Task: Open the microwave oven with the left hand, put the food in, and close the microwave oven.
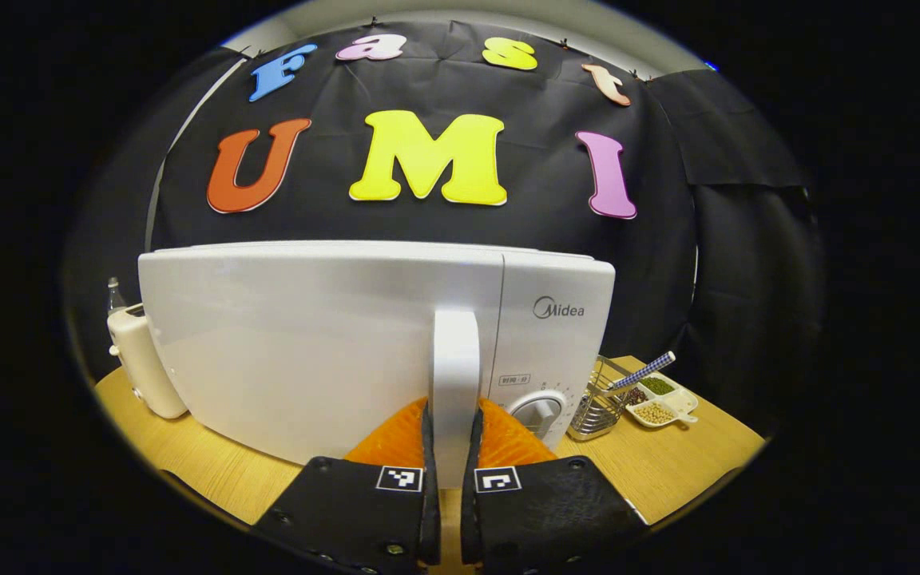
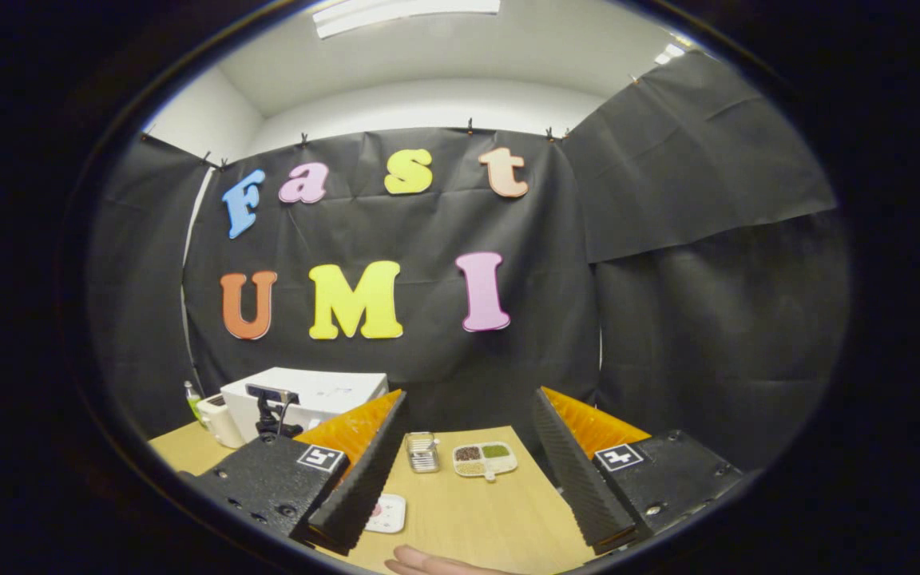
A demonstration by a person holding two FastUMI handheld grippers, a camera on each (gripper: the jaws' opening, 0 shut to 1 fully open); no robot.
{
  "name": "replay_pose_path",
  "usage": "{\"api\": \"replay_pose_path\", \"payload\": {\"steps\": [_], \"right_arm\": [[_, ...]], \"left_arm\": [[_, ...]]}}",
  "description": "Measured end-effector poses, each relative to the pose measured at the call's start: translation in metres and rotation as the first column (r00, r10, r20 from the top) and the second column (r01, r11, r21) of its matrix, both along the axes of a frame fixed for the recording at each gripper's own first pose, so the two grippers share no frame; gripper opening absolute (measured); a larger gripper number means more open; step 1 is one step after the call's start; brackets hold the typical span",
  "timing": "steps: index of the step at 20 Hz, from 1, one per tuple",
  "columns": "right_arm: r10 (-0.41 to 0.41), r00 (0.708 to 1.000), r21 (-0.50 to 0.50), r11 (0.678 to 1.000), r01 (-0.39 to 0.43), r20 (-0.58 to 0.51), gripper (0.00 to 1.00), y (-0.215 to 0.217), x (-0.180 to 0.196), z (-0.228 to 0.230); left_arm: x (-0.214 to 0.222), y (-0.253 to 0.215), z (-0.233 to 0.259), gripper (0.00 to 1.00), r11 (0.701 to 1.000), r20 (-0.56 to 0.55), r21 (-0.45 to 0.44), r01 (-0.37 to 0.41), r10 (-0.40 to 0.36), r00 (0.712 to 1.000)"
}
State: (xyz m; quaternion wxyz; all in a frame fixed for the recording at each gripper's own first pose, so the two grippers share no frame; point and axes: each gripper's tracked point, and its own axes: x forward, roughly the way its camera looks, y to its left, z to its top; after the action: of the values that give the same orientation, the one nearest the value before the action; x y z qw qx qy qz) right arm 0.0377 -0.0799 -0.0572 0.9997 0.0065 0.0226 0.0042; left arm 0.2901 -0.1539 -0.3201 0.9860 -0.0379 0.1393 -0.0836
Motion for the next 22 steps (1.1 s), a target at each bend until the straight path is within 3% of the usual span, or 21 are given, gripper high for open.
{"api": "replay_pose_path", "payload": {"steps": [2,3,6,13,22], "right_arm": [[-0.005,1.000,-0.011,1.000,0.005,0.001,0.99,-0.002,-0.004,0.001],[-0.006,1.000,-0.014,1.000,0.006,0.004,0.99,-0.002,-0.005,0.003],[-0.007,1.000,-0.025,1.000,0.007,0.005,0.99,-0.004,-0.009,0.003],[-0.007,1.000,-0.028,1.000,0.006,-0.025,0.99,-0.005,-0.026,-0.012],[0.016,0.998,-0.002,1.000,-0.016,-0.062,0.99,0.019,-0.050,-0.034]], "left_arm": [[-0.001,0.002,0.001,0.10,1.000,-0.005,0.003,-0.008,0.008,1.000],[0.000,0.001,-0.001,0.03,1.000,-0.008,0.001,-0.006,0.006,1.000],[-0.010,0.002,0.002,0.03,1.000,-0.016,-0.027,-0.003,0.003,1.000],[-0.073,0.024,0.006,0.03,0.999,-0.026,-0.040,0.034,-0.035,0.999],[-0.162,0.095,0.009,0.05,0.999,-0.023,0.032,0.041,-0.040,0.999]]}}
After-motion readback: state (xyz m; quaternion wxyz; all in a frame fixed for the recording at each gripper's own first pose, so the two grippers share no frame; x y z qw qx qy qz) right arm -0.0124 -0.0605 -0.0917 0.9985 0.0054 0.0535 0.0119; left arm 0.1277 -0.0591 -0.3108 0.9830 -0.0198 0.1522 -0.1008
